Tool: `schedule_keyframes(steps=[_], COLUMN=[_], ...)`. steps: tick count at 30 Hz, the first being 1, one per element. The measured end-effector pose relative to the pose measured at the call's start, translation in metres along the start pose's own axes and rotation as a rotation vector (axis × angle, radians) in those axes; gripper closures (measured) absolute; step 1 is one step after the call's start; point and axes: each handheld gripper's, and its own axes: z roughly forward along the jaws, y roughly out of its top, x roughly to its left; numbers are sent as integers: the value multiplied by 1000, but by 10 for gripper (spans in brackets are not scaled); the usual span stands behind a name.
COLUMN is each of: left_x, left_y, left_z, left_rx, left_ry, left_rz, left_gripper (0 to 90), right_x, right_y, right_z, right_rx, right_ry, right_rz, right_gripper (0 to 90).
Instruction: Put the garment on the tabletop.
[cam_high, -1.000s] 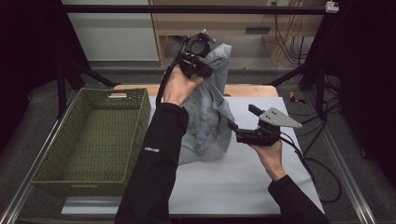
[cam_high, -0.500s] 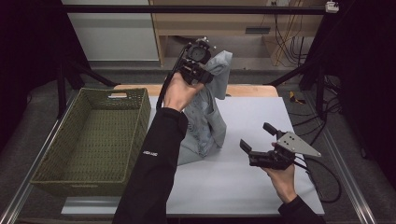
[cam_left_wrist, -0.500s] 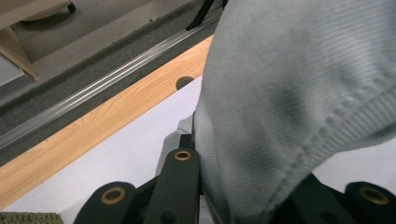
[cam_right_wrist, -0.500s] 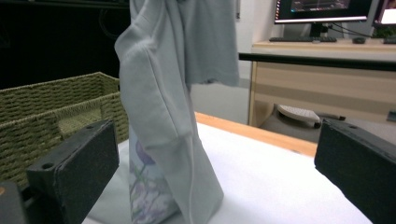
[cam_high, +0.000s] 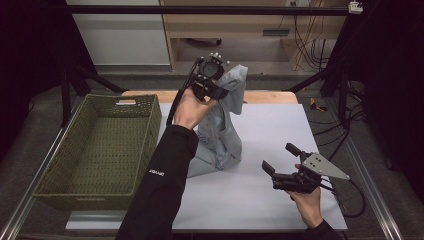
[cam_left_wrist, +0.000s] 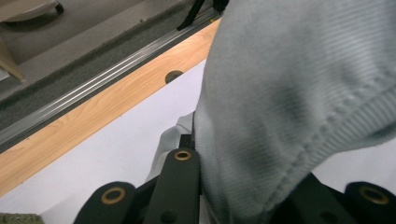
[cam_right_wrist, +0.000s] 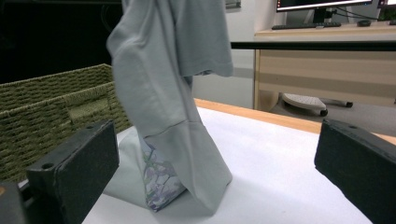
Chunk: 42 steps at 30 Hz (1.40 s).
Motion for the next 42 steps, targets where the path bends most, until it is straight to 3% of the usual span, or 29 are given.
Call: schedule_keyframes(steps=[5,6,11,16,18,22,26,30,37,38,40,42], left_x=[-3,-4,-12,-18,-25,-28,-28,-31,-30,-31,-33,-35], left_y=[-12,-15,-33,-45,-54,-62,-74,-90,-109,-111,-113,-113], left_z=[2,2,10,18,23,29,40,51,66,67,68,64], left_rx=[-11,-14,-27,-30,-18,-32,-14,4,23,30,44,30], left_ry=[-10,-11,-10,-13,-17,-36,-41,-53,-93,-100,-112,-103], left_rz=[3,4,14,21,46,36,27,39,29,35,55,62], left_gripper=[798,798,798,795,794,794,791,787,766,745,453,316], right_x=[-4,-3,-7,-8,-9,-11,-12,-10,-9,-9,-8,-7], right_y=[-4,-5,-9,-9,-10,-12,-12,-11,-13,-14,-14,-14], right_z=[-2,-4,-7,-9,-10,-11,-12,-11,-9,-9,-8,-9], right_rx=[8,15,13,1,5,-2,10,7,13,12,16,30], right_ry=[0,0,2,-1,3,4,-1,0,4,3,2,4], right_rz=[-11,17,-1,23,26,17,0,39,14,14,28,31], right_gripper=[4,4,4,4,4,4,4,4,4,4,4,4])
